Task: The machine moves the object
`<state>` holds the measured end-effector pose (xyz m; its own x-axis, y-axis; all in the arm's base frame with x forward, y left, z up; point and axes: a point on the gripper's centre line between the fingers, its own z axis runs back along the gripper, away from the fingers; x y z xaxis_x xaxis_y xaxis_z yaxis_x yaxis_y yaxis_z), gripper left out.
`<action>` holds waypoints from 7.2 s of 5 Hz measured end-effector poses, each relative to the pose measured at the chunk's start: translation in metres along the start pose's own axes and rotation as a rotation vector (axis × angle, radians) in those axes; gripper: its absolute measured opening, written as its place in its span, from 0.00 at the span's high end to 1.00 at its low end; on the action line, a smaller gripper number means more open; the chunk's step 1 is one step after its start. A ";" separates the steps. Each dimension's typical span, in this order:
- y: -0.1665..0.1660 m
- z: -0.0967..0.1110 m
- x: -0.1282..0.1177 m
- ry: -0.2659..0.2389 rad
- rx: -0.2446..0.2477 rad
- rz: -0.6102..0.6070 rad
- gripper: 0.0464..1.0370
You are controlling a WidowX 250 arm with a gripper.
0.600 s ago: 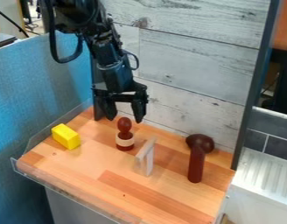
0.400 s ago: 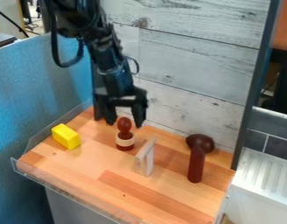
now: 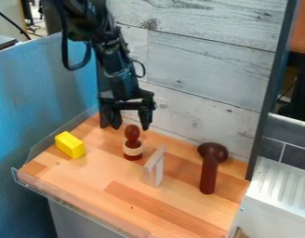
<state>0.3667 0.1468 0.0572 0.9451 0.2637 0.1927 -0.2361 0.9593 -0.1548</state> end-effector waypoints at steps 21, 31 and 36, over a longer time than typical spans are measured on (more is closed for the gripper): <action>-0.038 0.030 0.002 0.023 -0.022 -0.119 0.49; -0.048 0.023 -0.010 0.005 -0.007 -0.135 0.49; -0.049 0.022 -0.003 -0.037 0.019 -0.139 0.49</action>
<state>0.3701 0.1013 0.0851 0.9602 0.1315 0.2464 -0.1081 0.9884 -0.1063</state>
